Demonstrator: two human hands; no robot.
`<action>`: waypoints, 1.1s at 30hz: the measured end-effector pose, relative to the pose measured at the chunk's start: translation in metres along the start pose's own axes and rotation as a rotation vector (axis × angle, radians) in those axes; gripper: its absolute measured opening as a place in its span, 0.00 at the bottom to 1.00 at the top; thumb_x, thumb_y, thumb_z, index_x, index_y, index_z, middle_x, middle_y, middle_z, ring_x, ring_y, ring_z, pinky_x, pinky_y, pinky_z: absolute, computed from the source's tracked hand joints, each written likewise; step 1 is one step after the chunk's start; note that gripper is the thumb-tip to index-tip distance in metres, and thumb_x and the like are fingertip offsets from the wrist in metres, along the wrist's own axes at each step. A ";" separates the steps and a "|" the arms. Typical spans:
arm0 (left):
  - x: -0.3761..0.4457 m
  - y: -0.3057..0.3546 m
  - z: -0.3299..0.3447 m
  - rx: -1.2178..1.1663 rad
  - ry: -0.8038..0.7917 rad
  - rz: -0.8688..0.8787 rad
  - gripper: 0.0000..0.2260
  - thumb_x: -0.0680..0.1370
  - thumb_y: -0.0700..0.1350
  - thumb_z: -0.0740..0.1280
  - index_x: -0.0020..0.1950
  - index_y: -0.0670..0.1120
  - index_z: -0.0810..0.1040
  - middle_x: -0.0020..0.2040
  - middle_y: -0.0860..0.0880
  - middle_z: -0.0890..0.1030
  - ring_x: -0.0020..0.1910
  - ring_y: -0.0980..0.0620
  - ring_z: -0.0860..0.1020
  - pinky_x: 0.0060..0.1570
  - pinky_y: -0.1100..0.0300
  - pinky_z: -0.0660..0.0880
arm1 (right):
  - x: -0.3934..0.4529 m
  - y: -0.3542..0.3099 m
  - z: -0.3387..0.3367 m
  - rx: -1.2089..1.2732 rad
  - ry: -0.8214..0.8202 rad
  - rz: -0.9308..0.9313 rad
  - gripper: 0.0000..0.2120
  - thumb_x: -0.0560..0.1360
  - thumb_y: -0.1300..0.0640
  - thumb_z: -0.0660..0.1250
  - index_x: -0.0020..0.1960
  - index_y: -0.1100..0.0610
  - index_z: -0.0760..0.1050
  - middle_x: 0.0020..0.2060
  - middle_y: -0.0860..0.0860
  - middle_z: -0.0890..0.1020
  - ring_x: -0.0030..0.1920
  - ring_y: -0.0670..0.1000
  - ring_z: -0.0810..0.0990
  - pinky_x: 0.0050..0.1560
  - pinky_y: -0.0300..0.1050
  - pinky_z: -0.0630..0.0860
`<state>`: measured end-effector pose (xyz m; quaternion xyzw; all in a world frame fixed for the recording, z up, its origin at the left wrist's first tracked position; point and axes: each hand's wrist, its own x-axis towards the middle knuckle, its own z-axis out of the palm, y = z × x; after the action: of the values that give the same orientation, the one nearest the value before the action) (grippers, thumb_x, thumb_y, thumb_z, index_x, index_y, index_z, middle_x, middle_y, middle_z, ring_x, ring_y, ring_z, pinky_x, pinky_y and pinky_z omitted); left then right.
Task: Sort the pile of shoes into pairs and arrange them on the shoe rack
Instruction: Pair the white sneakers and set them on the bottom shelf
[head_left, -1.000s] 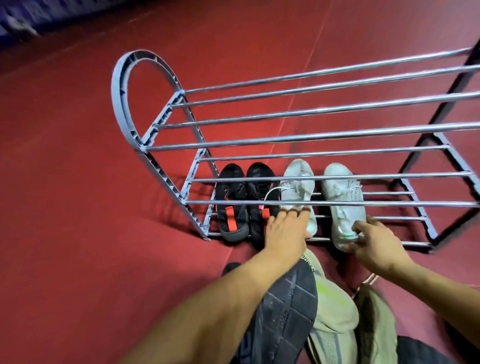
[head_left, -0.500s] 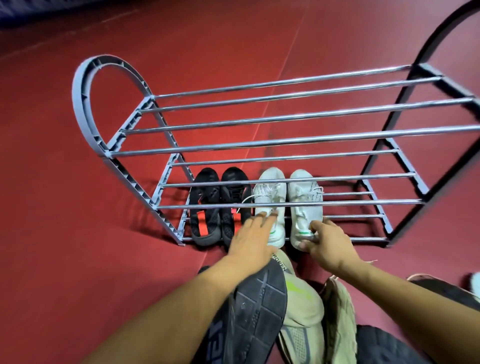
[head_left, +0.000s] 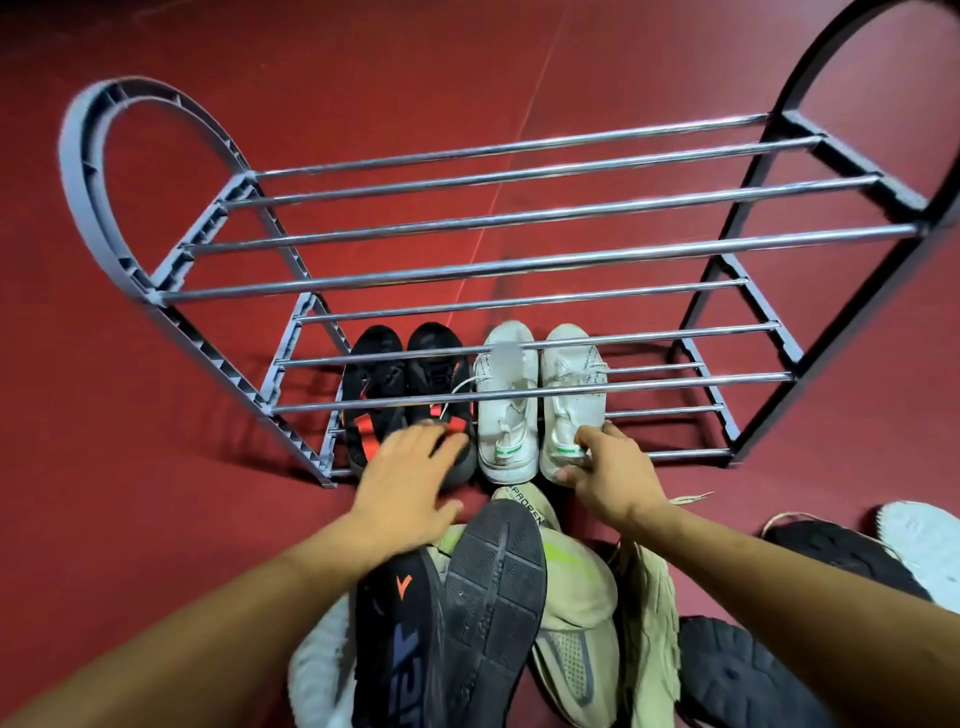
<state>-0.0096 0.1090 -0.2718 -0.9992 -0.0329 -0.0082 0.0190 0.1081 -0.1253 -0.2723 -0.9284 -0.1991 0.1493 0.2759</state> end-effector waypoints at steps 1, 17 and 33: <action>0.001 0.010 0.004 0.018 -0.055 0.029 0.36 0.70 0.60 0.71 0.74 0.50 0.66 0.70 0.43 0.71 0.68 0.41 0.70 0.69 0.48 0.67 | 0.000 0.001 0.001 0.002 0.002 0.001 0.11 0.71 0.49 0.73 0.45 0.50 0.71 0.51 0.53 0.75 0.50 0.59 0.79 0.46 0.47 0.71; 0.056 0.069 -0.001 -0.189 -0.083 -0.046 0.27 0.75 0.53 0.69 0.72 0.48 0.66 0.66 0.46 0.75 0.66 0.44 0.72 0.64 0.52 0.68 | 0.009 0.013 -0.002 -0.156 -0.036 -0.077 0.10 0.74 0.51 0.69 0.47 0.52 0.69 0.57 0.59 0.74 0.49 0.64 0.80 0.47 0.52 0.77; 0.051 0.095 0.001 -0.282 0.007 -0.117 0.20 0.76 0.46 0.69 0.65 0.41 0.70 0.61 0.41 0.75 0.61 0.38 0.74 0.58 0.46 0.72 | -0.002 0.035 -0.049 -0.058 -0.225 -0.084 0.27 0.73 0.63 0.64 0.72 0.59 0.66 0.70 0.63 0.71 0.70 0.60 0.70 0.67 0.48 0.69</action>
<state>0.0474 0.0172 -0.2752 -0.9884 -0.0894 -0.0174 -0.1219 0.1351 -0.1757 -0.2527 -0.9042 -0.2718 0.2348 0.2309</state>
